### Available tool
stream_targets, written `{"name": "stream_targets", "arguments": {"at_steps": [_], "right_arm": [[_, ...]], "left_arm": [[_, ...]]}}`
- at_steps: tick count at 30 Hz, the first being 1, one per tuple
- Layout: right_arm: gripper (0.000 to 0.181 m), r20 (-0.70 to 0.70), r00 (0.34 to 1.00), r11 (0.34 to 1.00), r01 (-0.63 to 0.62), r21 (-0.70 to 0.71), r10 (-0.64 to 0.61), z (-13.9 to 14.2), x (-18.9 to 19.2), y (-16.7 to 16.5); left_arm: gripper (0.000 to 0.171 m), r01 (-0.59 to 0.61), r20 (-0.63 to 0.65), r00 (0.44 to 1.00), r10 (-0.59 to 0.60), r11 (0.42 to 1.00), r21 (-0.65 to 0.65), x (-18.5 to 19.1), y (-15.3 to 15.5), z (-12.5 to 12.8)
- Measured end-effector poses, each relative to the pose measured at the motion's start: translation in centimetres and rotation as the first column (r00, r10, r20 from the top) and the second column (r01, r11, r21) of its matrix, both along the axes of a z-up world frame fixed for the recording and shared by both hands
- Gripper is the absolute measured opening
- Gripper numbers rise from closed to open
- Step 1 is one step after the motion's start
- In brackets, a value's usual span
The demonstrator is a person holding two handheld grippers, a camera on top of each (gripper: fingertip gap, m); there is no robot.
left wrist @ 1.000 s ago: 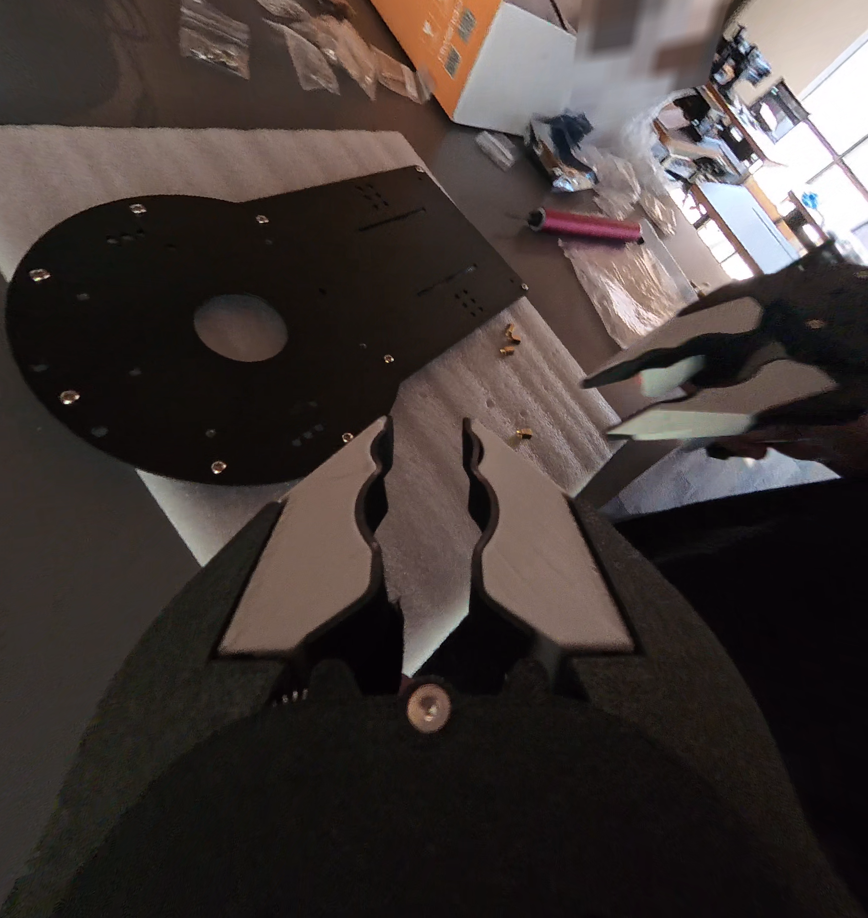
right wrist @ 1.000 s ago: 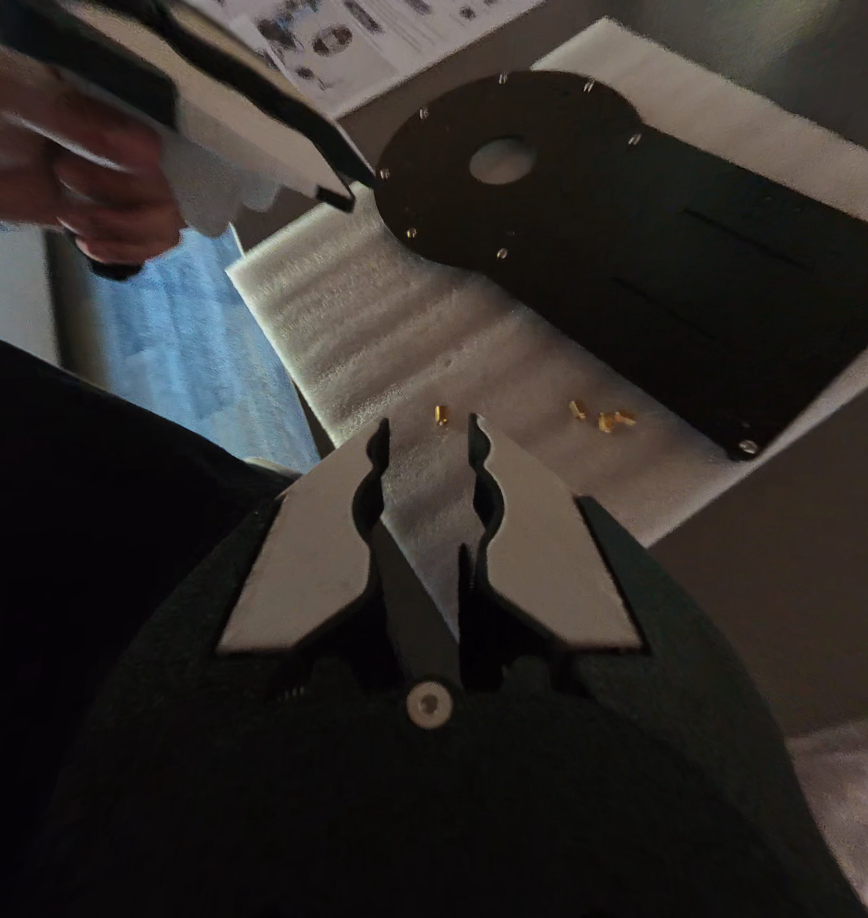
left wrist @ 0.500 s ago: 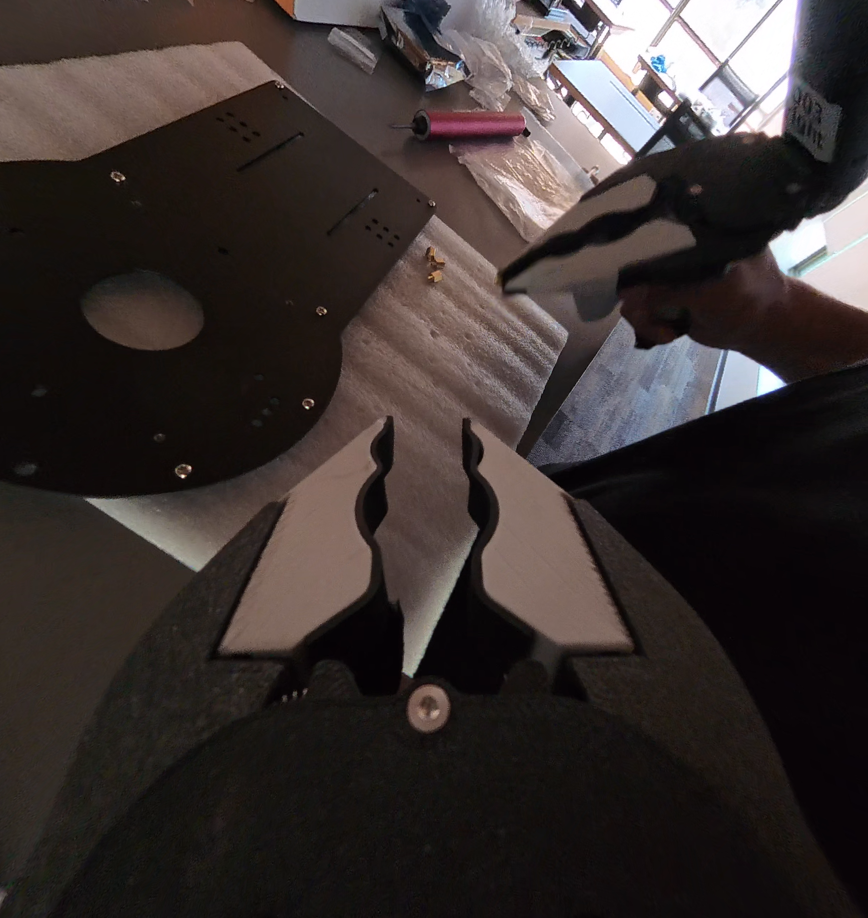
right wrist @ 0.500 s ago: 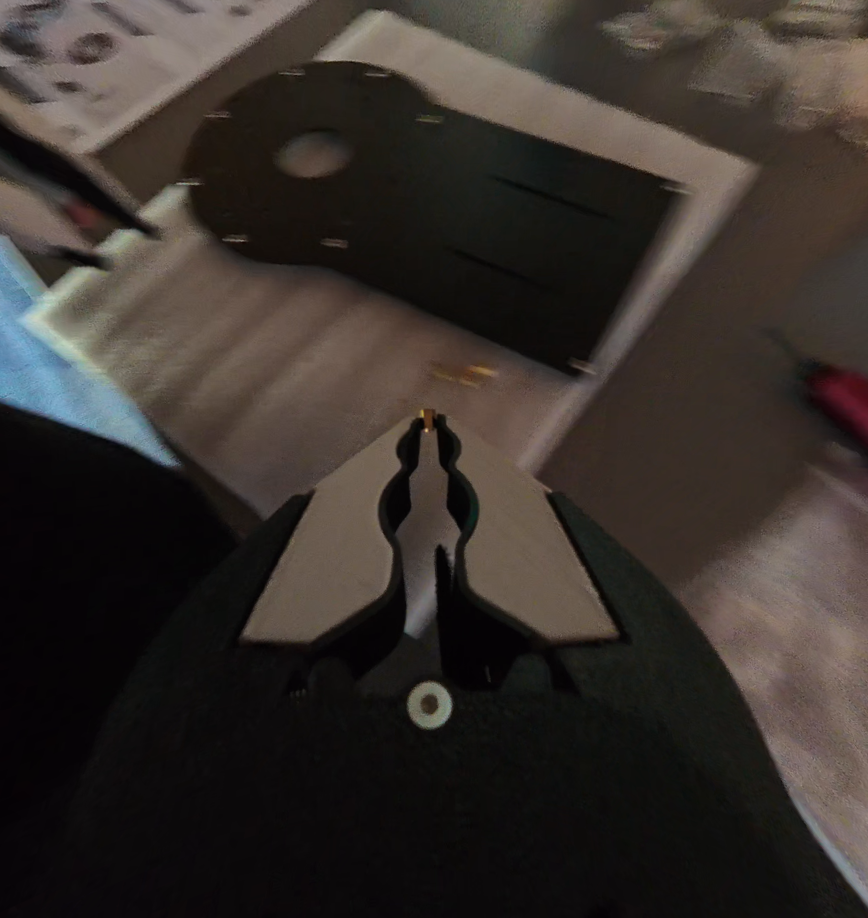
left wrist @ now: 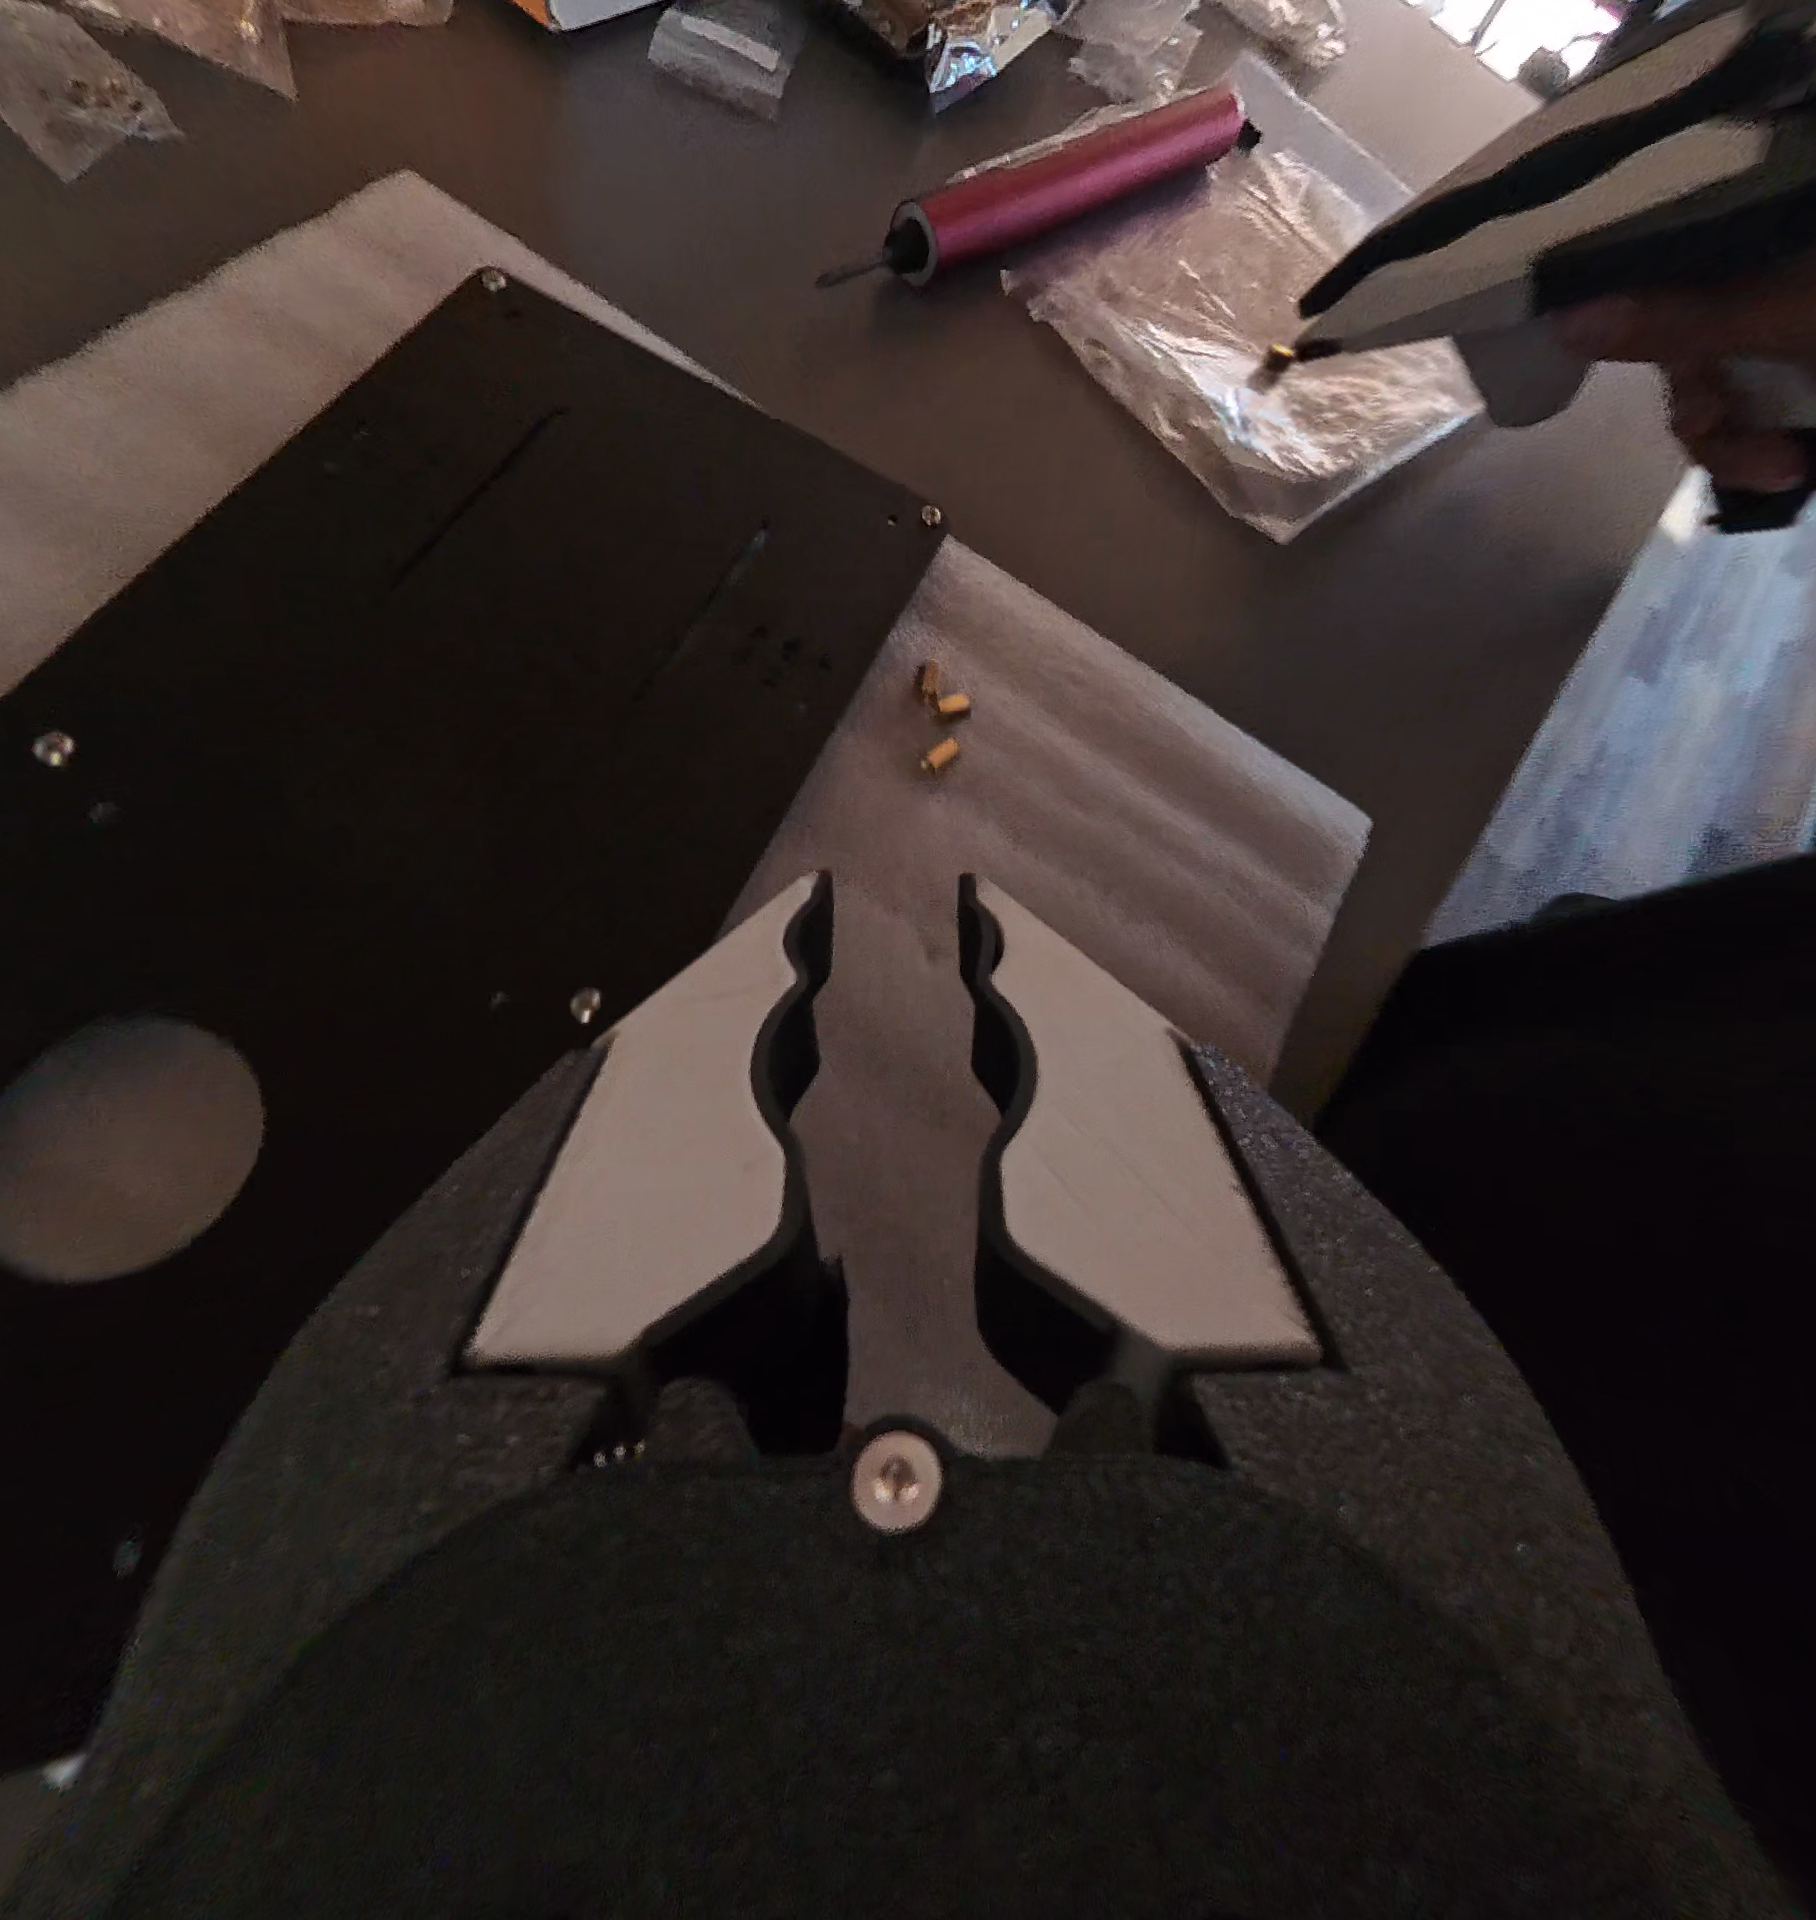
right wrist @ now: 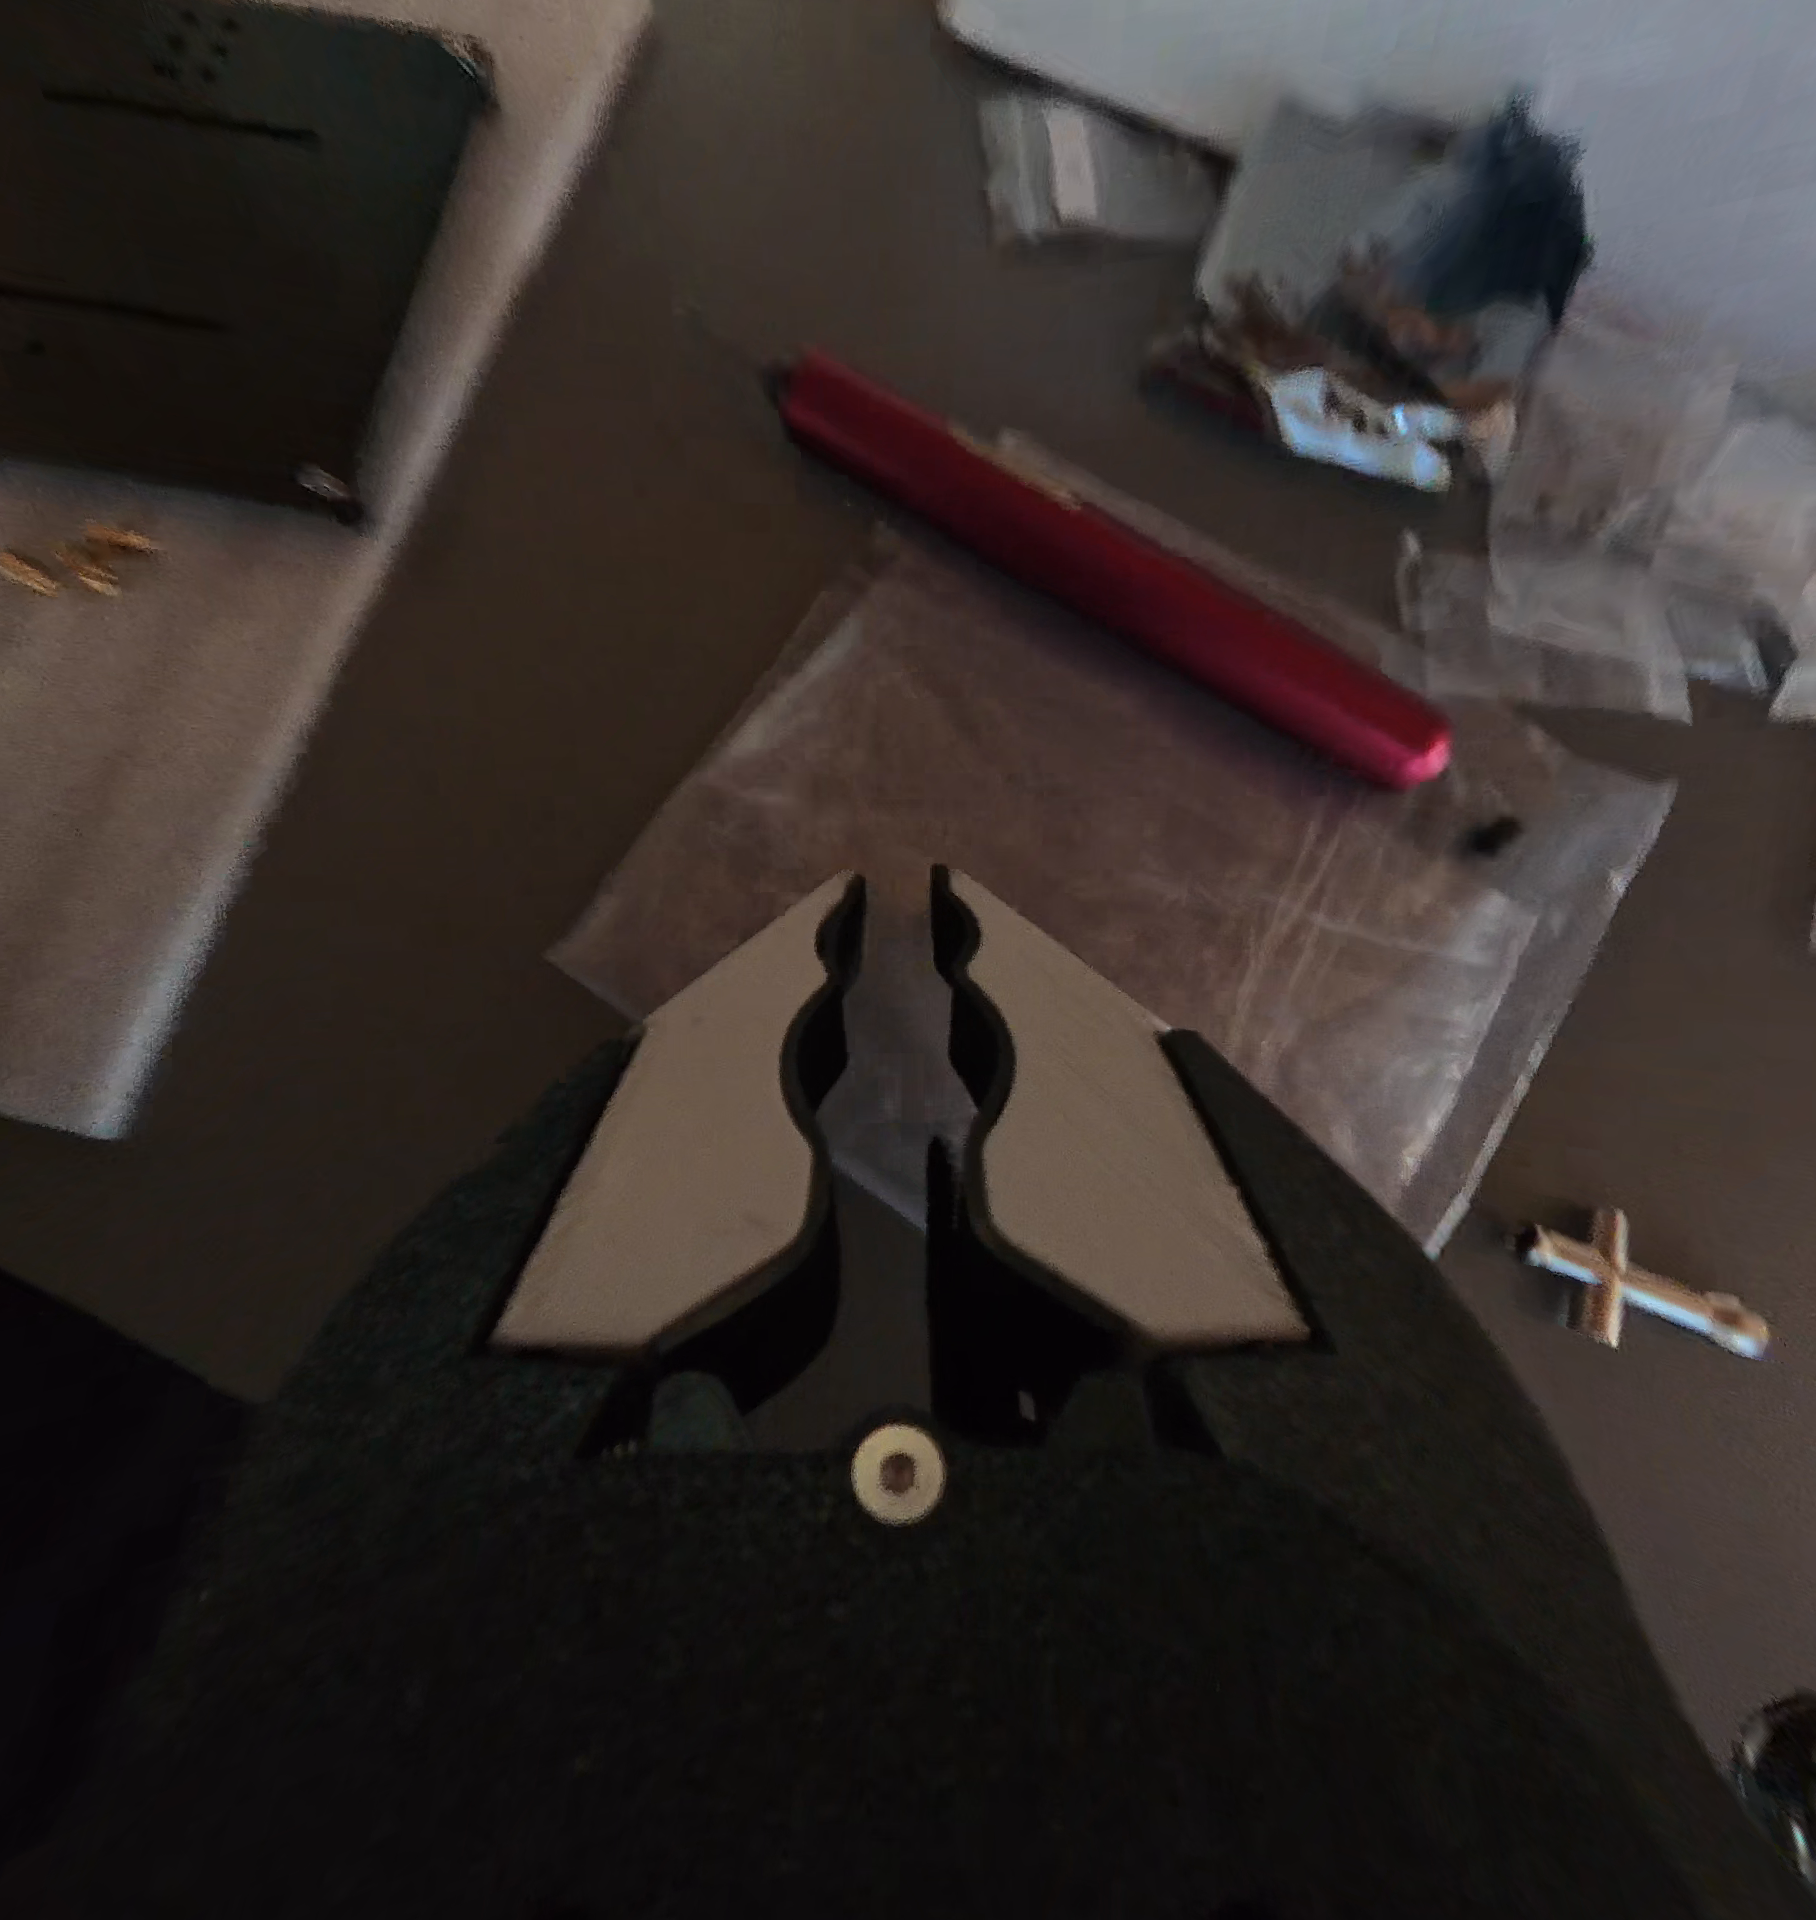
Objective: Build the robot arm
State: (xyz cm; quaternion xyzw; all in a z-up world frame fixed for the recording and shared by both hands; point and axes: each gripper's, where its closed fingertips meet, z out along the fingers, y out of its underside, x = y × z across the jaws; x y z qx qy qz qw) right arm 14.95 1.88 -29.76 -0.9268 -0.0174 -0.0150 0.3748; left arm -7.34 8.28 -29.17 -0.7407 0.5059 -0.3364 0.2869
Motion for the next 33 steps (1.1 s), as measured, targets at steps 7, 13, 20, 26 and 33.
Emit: {"name": "stream_targets", "arguments": {"at_steps": [7,13,20,26,33], "right_arm": [[0.016,-0.185,0.918,0.934,-0.328,0.144,0.351,1.5,-12.9,4.6],[0.016,-0.098,0.818,0.823,-0.559,0.104,0.567,-0.2,-16.0,6.3],[0.023,-0.058,0.688,0.690,-0.724,0.029,0.724,-1.2,-17.1,7.2],[0.016,-0.072,0.661,0.663,-0.749,-0.005,0.747,-1.8,-17.5,7.3],[0.015,-0.057,0.726,0.728,-0.685,0.019,0.685,-0.2,-15.1,6.7]], "left_arm": [[0.018,-0.015,-0.036,0.999,0.016,0.999,0.044,4.0,-0.5,-1.2],[0.014,0.039,-0.146,0.989,-0.015,0.985,0.168,4.7,-0.2,-2.1],[0.007,0.089,-0.203,0.978,-0.046,0.975,0.203,3.9,-0.6,-2.4],[0.006,0.059,-0.206,0.978,-0.010,0.971,0.233,2.9,-0.1,-1.8],[0.005,0.009,-0.104,0.995,0.009,0.986,0.168,3.1,0.7,0.3]]}}
